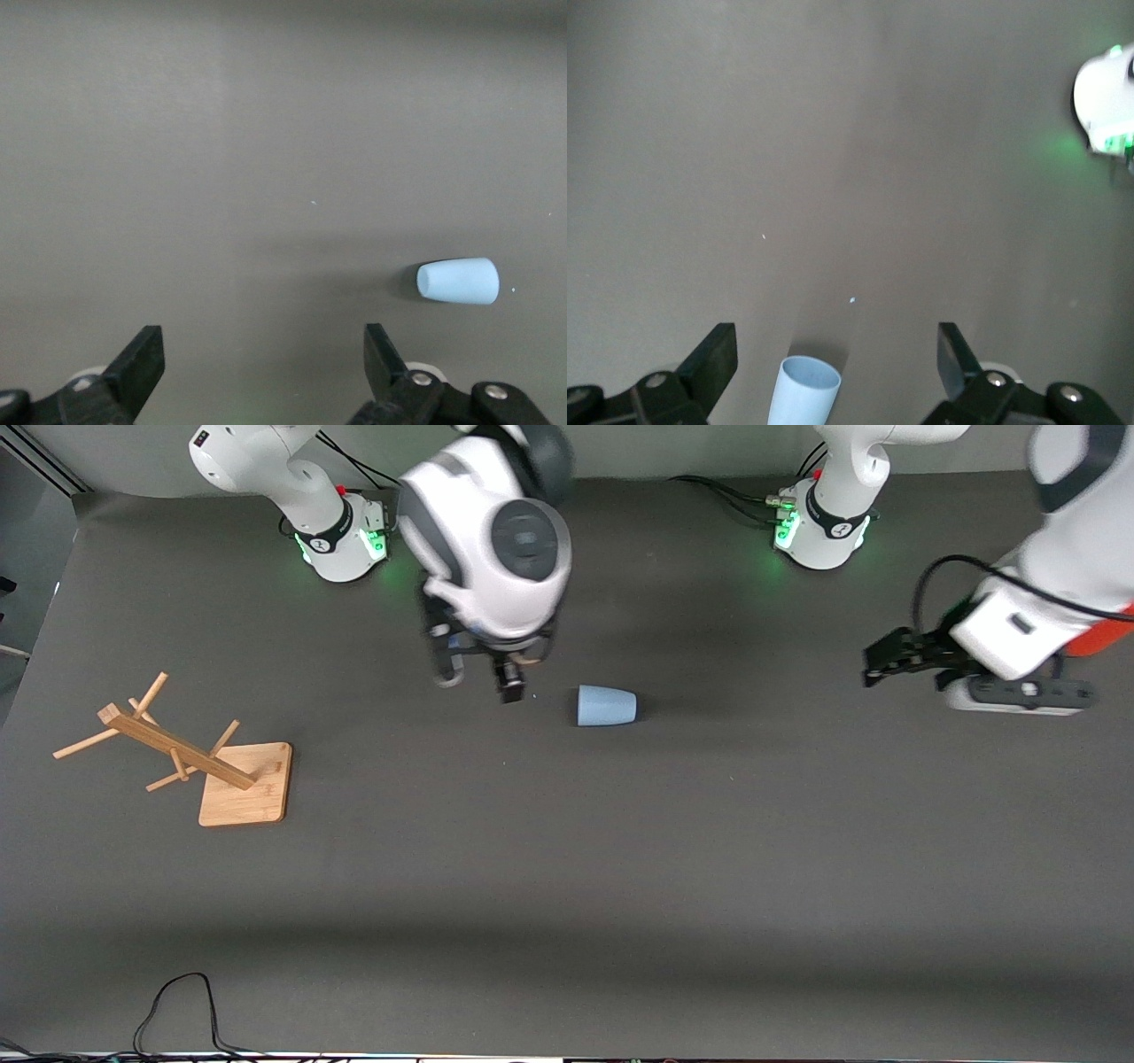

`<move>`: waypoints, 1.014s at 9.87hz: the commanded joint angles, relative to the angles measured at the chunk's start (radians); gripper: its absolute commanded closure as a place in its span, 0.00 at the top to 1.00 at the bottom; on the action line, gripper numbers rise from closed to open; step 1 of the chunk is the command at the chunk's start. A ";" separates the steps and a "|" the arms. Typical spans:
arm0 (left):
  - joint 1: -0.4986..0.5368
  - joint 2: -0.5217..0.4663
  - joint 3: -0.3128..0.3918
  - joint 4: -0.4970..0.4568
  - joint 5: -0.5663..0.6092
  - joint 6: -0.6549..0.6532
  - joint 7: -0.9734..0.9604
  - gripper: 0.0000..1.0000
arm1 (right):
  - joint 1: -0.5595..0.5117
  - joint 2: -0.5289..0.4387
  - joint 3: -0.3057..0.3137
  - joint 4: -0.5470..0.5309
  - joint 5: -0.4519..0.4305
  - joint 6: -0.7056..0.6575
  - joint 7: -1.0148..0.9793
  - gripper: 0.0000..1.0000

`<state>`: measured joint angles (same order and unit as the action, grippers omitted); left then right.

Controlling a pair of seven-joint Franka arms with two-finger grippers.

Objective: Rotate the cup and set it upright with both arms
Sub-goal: 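Release the cup on its side while the left gripper reaches toward it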

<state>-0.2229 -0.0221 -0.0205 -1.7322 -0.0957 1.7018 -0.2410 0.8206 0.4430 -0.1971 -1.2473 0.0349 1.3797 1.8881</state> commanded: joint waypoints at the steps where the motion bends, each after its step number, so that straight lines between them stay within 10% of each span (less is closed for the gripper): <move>1: -0.125 0.030 0.005 0.013 0.080 0.009 -0.182 1.00 | -0.110 -0.143 0.001 -0.128 -0.006 0.001 -0.233 1.00; 10: -0.646 0.552 0.002 0.289 0.381 -0.028 -0.970 1.00 | -0.745 -0.382 0.125 -0.279 -0.006 0.044 -1.390 1.00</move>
<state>-0.7876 0.3956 -0.0359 -1.5356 0.2316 1.7057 -1.1139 0.1435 0.0920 -0.1261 -1.4940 0.0303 1.3892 0.5980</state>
